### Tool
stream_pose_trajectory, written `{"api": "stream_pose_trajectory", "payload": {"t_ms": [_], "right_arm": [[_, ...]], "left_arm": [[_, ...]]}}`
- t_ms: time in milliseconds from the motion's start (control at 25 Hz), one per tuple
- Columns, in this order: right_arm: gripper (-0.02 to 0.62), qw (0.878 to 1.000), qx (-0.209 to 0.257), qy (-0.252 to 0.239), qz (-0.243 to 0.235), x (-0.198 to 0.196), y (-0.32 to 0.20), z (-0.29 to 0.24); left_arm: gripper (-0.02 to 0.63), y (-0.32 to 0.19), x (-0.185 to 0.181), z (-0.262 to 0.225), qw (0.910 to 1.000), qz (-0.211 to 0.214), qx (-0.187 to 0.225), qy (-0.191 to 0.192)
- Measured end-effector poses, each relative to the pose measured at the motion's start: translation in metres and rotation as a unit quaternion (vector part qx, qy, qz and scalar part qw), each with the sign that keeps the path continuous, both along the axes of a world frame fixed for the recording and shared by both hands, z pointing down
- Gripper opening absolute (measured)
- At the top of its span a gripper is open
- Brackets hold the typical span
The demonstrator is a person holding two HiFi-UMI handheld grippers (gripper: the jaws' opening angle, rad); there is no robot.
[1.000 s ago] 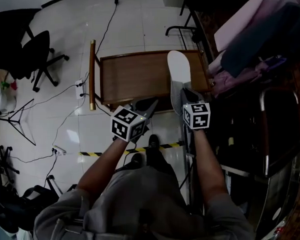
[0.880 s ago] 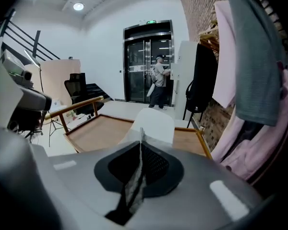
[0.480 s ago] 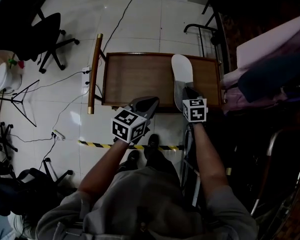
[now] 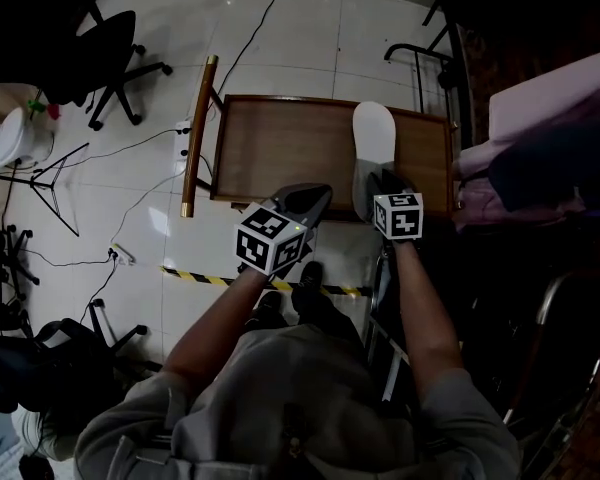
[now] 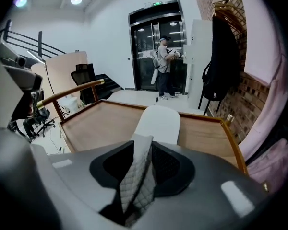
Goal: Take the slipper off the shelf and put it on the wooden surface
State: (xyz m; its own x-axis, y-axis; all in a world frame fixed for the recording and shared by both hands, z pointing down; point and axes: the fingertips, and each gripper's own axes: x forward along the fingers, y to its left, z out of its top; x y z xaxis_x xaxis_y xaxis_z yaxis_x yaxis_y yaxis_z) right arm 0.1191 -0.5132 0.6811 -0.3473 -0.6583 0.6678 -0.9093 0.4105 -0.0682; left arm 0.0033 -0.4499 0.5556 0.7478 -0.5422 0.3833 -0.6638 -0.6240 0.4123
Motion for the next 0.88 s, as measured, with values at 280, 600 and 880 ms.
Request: {"api": "stream_pose_trajectory", "payload": {"t_ms": [280, 600, 880], "right_arm": [[0.087, 0.996, 0.079, -0.042, 0.021, -0.003, 0.015, -0.091], [0.017, 0.976, 0.194, -0.084, 0.047, -0.016, 0.052, -0.21], [0.0, 0.959, 0.238, -0.151, 0.011, -0.047, 0.088, -0.274]], "left_arm": [[0.005, 0.004, -0.009, -0.033, 0.9998, -0.001, 0.016, 0.008], [0.005, 0.007, -0.019, -0.082, 0.9976, 0.03, 0.058, 0.025], [0.005, 0.021, -0.025, -0.117, 0.9936, 0.051, 0.09, 0.047]]}}
